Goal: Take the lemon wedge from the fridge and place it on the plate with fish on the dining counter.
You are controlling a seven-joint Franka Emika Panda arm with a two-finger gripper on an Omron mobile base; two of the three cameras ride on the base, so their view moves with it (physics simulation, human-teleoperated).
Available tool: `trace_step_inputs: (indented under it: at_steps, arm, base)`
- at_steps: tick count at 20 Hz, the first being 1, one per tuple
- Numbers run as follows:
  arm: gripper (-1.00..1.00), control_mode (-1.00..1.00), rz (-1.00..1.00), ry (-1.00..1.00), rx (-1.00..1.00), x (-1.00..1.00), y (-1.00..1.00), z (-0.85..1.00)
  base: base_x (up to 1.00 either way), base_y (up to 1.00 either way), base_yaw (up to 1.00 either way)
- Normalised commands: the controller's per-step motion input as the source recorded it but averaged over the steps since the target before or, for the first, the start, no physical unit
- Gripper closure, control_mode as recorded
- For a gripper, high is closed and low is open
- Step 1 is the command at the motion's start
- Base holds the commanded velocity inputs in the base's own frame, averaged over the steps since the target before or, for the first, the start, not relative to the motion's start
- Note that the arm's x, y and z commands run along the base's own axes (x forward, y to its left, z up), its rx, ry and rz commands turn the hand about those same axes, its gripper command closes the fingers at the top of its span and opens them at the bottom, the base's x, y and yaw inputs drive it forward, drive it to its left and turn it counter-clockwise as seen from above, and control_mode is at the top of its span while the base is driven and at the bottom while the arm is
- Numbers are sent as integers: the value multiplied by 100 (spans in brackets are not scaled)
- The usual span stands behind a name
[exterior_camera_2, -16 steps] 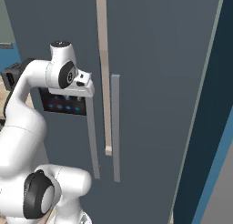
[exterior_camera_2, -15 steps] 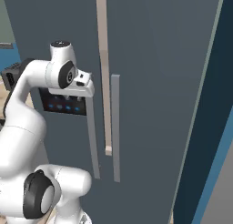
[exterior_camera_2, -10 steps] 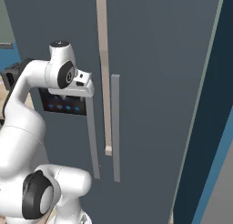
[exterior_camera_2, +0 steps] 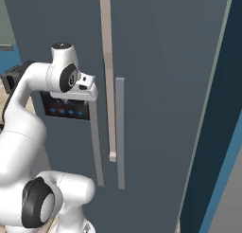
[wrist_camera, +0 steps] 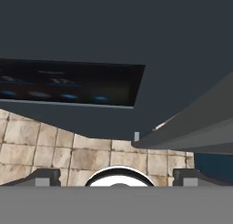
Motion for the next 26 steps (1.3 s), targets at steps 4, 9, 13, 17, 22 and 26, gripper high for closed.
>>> trace_step_inputs:
  at_steps: [4, 9, 13, 17, 22, 26]
  arm:
    - [-100, -100, 0, 0, 0, -4, 0, 0]
    - [-100, 100, 0, 0, 0, -8, 0, 0]
    - [-100, 100, 0, 0, 0, 0, 0, 0]
    - [-100, 100, 0, 0, 0, 0, 0, 0]
    - [-100, 100, 0, 0, 0, 0, 0, 0]
    - [-100, 100, 0, 0, 0, 0, 0, 0]
  base:
    - [0, 0, 0]
    - [-49, -12, 0]
    - [-64, -24, 0]
    - [-53, -32, 0]
    - [-40, -40, -1]
    - [-6, -52, -9]
